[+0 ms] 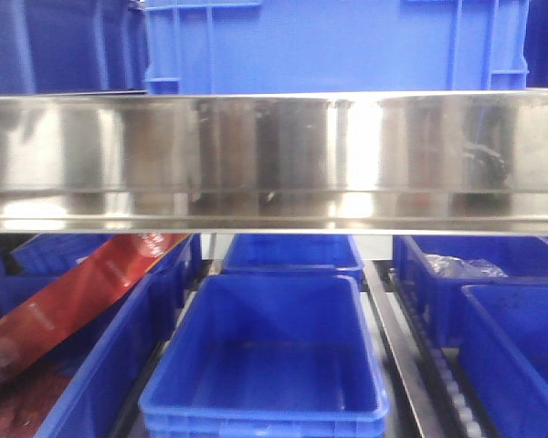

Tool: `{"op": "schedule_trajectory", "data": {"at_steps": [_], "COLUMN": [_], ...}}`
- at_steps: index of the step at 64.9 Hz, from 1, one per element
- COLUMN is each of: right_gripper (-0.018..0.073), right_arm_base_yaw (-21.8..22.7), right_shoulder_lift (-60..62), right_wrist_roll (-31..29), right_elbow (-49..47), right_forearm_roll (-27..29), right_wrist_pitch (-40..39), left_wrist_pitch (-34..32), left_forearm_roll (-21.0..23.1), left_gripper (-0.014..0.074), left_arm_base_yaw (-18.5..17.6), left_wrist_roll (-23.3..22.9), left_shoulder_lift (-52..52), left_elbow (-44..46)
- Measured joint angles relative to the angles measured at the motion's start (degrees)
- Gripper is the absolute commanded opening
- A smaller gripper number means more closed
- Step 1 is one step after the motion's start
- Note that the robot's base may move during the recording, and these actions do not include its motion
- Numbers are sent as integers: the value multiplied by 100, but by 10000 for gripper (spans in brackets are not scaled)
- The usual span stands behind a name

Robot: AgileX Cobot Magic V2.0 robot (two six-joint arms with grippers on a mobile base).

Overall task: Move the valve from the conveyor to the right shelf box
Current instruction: 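Drive the base to the shelf of blue bins holding both valves, then extend both grippers with valves over an empty blue bin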

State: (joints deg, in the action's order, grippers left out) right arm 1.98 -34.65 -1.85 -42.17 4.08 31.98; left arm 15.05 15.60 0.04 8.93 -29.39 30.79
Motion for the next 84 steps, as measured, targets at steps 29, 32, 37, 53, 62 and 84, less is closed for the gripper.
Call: {"op": "schedule_trajectory", "data": {"at_steps": [29, 32, 37, 53, 62, 84], "right_gripper": [-162, -162, -162, -162, -162, -162], "right_arm_base_yaw": [0, 0, 0, 0, 0, 0], "right_shoulder_lift": [0, 0, 0, 0, 0, 0], "right_wrist_roll": [0, 0, 0, 0, 0, 0], "right_elbow": [0, 0, 0, 0, 0, 0], "right_forearm_roll": [0, 0, 0, 0, 0, 0], "right_wrist_pitch": [0, 0, 0, 0, 0, 0], "left_wrist_pitch": [0, 0, 0, 0, 0, -36], "left_forearm_roll": [0, 0, 0, 0, 0, 0], "left_gripper": [-111, -111, -111, -111, -111, -111], "left_arm_base_yaw": [0, 0, 0, 0, 0, 0], "left_wrist_roll": [0, 0, 0, 0, 0, 0], "left_shoulder_lift": [0, 0, 0, 0, 0, 0], "left_elbow": [0, 0, 0, 0, 0, 0]}}
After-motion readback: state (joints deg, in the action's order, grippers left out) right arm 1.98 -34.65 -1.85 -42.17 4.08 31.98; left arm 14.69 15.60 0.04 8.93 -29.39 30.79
